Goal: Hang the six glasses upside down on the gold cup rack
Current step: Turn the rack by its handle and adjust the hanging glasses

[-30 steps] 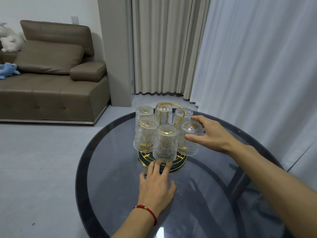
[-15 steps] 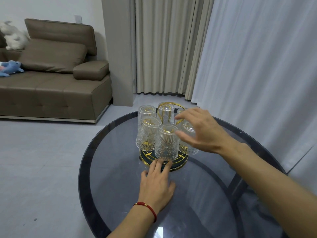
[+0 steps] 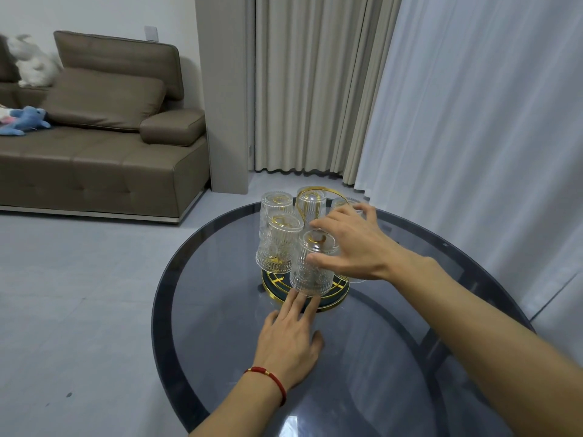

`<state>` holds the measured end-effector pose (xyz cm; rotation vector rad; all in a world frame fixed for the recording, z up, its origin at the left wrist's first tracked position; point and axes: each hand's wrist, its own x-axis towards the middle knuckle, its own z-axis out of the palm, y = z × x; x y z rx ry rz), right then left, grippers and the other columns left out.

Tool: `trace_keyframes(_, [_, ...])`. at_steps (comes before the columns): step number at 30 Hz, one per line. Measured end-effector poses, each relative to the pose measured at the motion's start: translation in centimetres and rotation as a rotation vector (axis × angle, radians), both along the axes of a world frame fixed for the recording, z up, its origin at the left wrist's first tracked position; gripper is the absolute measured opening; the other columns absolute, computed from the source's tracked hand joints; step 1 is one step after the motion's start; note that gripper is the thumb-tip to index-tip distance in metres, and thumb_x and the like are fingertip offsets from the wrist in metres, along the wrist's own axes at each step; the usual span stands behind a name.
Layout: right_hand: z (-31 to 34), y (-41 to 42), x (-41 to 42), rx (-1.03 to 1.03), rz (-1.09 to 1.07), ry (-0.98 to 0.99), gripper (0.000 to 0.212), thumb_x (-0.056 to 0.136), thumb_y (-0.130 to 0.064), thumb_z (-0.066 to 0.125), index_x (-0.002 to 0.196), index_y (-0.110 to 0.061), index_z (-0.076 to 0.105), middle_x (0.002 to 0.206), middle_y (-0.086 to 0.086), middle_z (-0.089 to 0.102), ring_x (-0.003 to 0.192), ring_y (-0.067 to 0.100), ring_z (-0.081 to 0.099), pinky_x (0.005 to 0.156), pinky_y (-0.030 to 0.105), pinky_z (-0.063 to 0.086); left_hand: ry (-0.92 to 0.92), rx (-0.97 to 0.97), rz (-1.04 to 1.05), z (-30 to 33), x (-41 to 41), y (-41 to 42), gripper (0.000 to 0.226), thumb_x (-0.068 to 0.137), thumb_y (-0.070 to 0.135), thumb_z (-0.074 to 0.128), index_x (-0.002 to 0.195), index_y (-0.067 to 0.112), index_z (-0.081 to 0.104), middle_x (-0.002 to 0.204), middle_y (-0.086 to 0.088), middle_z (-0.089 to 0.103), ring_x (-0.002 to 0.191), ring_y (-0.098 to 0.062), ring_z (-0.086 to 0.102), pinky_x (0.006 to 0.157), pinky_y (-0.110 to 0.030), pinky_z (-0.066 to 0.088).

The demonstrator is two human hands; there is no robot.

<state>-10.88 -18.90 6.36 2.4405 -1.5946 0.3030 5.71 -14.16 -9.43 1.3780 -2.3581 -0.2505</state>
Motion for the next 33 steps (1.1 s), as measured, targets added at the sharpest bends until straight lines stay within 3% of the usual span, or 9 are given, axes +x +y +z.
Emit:
trace_keyframes(11, [0.4,0.8,0.2,0.015,0.015,-0.004,0.076,0.09,-0.071,0.053,0.148,-0.023,0.052,0.136,-0.003,0.062,0.136,0.017,0.044,0.12,0.05,0.013,-0.006,0.017,-0.009,-0.1,0.0,-0.1,0.067,0.098,0.037,0.042,0.159,0.028,0.016,0.169,0.005,0.014,0.157,-0.019,-0.002,0.119,-0.043,0.024])
trace_keyframes(15, [0.5,1.0,0.3,0.032,0.013,-0.005,0.081,0.087,-0.076,0.043,0.149,-0.025,0.052,0.137,-0.003,0.061,0.135,0.017,0.045,0.119,0.05,0.015,-0.001,0.018,-0.01,-0.1,0.1,-0.1,0.068,0.098,0.038,0.042,0.16,0.028,0.015,0.17,0.006,0.01,0.157,-0.018,-0.002,0.12,-0.043,0.024])
trace_keyframes(21, [0.7,0.2,0.8,0.031,0.02,-0.057,0.08,0.09,-0.077,0.032,0.148,-0.025,0.049,0.14,0.0,0.063,0.129,0.018,0.052,0.11,0.047,0.032,0.01,0.019,-0.017,-0.2,0.1,0.0,0.069,0.097,0.038,0.043,0.16,0.029,0.015,0.17,0.008,0.009,0.156,-0.017,-0.003,0.119,-0.041,0.025])
trace_keyframes(26, [1.5,-1.6,3.0,0.064,-0.055,-0.093,0.091,0.085,-0.082,0.028,0.146,-0.019,0.051,0.139,0.005,0.063,0.129,0.025,0.054,0.109,0.055,0.036,0.005,0.014,-0.005,-0.2,0.0,0.0,0.067,0.097,0.037,0.043,0.159,0.029,0.018,0.168,0.007,0.016,0.157,-0.017,-0.001,0.118,-0.04,0.026])
trace_keyframes(28, [1.6,-2.2,4.4,0.079,-0.11,-0.037,0.091,0.085,-0.081,0.03,0.137,-0.013,0.059,0.133,0.008,0.067,0.124,0.028,0.057,0.108,0.057,0.036,0.006,0.019,-0.003,-0.2,0.0,0.0,0.067,0.097,0.037,0.044,0.159,0.028,0.019,0.167,0.006,0.018,0.157,-0.017,0.0,0.118,-0.042,0.027])
trace_keyframes(30, [1.6,-2.7,5.4,0.089,-0.161,-0.024,0.079,0.086,-0.078,0.037,0.111,-0.011,0.069,0.108,0.006,0.072,0.104,0.027,0.062,0.103,0.059,0.038,0.006,0.021,-0.006,-0.1,0.1,0.0,0.067,0.097,0.036,0.044,0.159,0.029,0.019,0.167,0.006,0.018,0.157,-0.018,0.0,0.119,-0.043,0.027])
trace_keyframes(33, [1.7,-3.4,6.2,0.105,-0.196,-0.101,0.059,0.085,-0.071,0.054,0.074,-0.014,0.058,0.074,0.0,0.063,0.073,0.02,0.056,0.09,0.054,0.042,0.012,0.018,-0.015,0.0,0.2,0.1,0.067,0.098,0.035,0.044,0.159,0.027,0.019,0.168,0.005,0.017,0.157,-0.019,0.001,0.12,-0.044,0.027])
